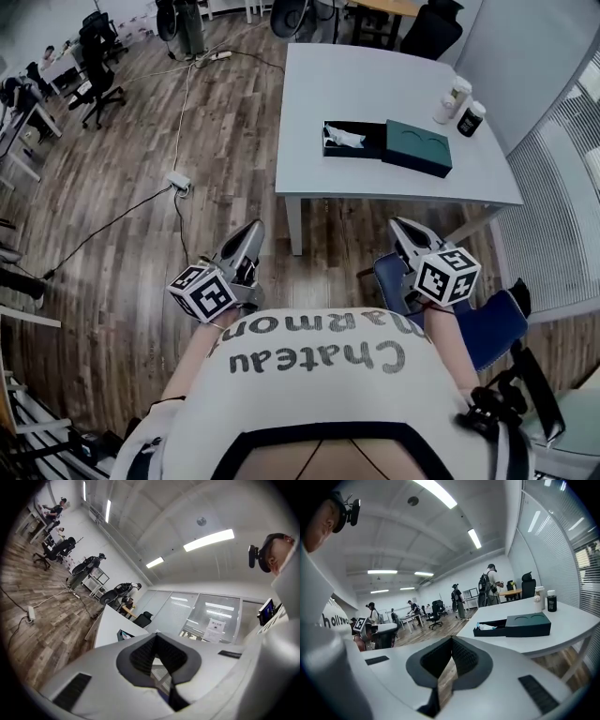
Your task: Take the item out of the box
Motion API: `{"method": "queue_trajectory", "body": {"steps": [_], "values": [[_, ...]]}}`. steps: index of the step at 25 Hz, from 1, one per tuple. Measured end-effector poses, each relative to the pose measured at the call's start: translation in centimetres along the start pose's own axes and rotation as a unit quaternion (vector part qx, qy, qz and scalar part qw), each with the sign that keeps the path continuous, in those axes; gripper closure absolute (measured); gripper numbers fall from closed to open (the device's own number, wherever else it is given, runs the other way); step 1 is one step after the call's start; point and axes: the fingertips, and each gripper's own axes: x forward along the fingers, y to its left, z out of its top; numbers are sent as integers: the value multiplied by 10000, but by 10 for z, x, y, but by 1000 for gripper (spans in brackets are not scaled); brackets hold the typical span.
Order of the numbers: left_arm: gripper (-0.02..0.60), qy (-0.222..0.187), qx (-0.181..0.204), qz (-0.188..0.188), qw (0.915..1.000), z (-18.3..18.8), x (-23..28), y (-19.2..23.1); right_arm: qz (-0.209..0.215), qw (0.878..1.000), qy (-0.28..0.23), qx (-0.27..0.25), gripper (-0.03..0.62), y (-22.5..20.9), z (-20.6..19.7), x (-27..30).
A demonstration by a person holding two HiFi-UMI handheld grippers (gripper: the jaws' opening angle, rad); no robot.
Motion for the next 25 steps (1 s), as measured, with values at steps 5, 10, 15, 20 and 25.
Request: {"method": "queue_trajectory", "body": {"steps": [5,10,15,20,25], "values": [[592,130,-180,80,9997,-18,14,7,178,9988,-47,456,595,-18,-2,10],[592,455,-197,205,9986,-31,19,12,120,9991,222,335,595,-25,-19,21],[592,791,-258,254,9962,-37,23,20,0,9972,452,591,595,-28,-42,27],[592,717,-469,151,9962,-35,58,41,-77,9956,540,764,595,-50,-46,46],[592,1052,-765,-108,9914,-32,100,66,-393,9925,476,1051,595,-69,-41,65]]}}
